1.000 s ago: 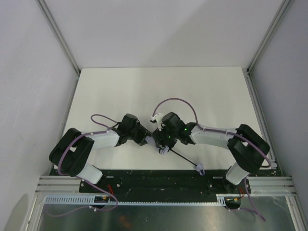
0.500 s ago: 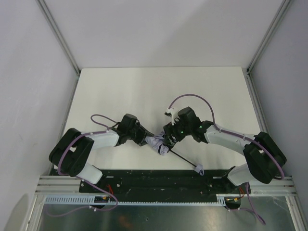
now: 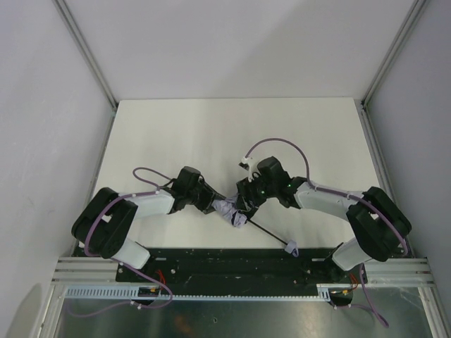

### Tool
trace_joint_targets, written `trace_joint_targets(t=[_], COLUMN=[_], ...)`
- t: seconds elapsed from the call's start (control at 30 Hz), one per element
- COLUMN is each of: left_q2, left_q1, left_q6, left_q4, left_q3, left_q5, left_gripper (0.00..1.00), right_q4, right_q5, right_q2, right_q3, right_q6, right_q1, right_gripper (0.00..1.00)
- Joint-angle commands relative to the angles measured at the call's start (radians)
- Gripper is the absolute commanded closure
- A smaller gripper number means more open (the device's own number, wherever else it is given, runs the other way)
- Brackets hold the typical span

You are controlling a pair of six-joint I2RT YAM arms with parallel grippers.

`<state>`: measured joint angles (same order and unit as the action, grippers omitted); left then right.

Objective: Put away the umbrella

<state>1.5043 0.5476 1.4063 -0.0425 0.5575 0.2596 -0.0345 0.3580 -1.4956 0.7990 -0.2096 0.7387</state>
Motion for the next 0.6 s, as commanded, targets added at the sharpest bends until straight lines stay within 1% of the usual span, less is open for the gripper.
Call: trace_joint_targets(t=[0.0,0.13,0.3,0.47,0.57], left_q2=[0.003,0.004,0.003,-0.01,-0.015], left_q1=[0.0,0.0,0.001,0.002,0.003], left_q6=[-0.051,-0.052,-0.049,-0.049,-0.05], left_q4=[0.142,0.142,0.142,0.142,0.142], left_q3=[-0.025,-0.025,-0.024,-0.024,-0.026], left_q5=[-0.031,-0.029,-0.026,-0.028,-0.03], left_gripper=[1.0,1.0,1.0,1.0,1.0], right_q4=[-0.007,-0.055,-0.043,0.038,0.058], right_q5=[-0.001,-0.034,-0.06,-0.085,-0.093], right_q2=[-0.024,-0.014,-0.032,-0.07,-0.095], right_q3=[0.041,0.042,0.042,0.05,0.072], right_q6=[0.022,0.042,0.03,-0.061,-0.13], right_q1=[0.025,0.039,0.055,0.057,0.053], right_gripper=[0.32,0.31,0.36,0.39,0.41])
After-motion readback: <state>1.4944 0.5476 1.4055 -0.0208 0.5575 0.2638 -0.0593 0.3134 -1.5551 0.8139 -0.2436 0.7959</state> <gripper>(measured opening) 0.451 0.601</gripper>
